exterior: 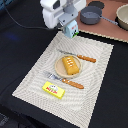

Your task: Place the bread, butter, and milk from the table onto the serving area.

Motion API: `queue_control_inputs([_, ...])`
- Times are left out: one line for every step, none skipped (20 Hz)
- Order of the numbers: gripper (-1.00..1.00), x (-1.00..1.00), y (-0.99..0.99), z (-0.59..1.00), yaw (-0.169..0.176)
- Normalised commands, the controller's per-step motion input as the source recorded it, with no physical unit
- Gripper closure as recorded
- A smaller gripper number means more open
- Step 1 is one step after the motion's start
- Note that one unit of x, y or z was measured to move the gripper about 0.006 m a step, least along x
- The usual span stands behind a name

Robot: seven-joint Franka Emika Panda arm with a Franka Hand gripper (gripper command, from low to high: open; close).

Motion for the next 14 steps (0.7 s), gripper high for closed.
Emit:
queue_control_inputs([1.0, 0.91, 0.15, -0.21, -0.011])
queue_control_inputs([1.0, 0.93, 0.22, -0.17, -0.006])
queue_control_inputs([1.0, 0.74, 0.24, -0.18, 0.0])
queue_control_inputs([1.0, 0.69, 0.31, -0.17, 0.0])
queue_control_inputs([1.0, 0.62, 0.34, -0.17, 0.0])
queue_control_inputs([1.0, 0.51, 0.31, -0.17, 0.0])
queue_control_inputs([1.0, 0.51, 0.33, -0.16, 0.0])
queue_control_inputs([1.0, 0.39, 0.31, -0.18, 0.0])
queue_control_inputs([1.0, 0.35, 0.36, -0.14, 0.0])
queue_control_inputs([1.0, 0.2, 0.34, -0.12, 0.007])
queue_control_inputs([1.0, 0.15, 0.32, -0.04, 0.014])
queue_control_inputs([-1.0, 0.21, 0.34, 0.0, 0.02])
queue_control_inputs([-1.0, 0.21, 0.33, 0.0, 0.018])
queue_control_inputs([-1.0, 0.29, 0.31, 0.09, 0.01])
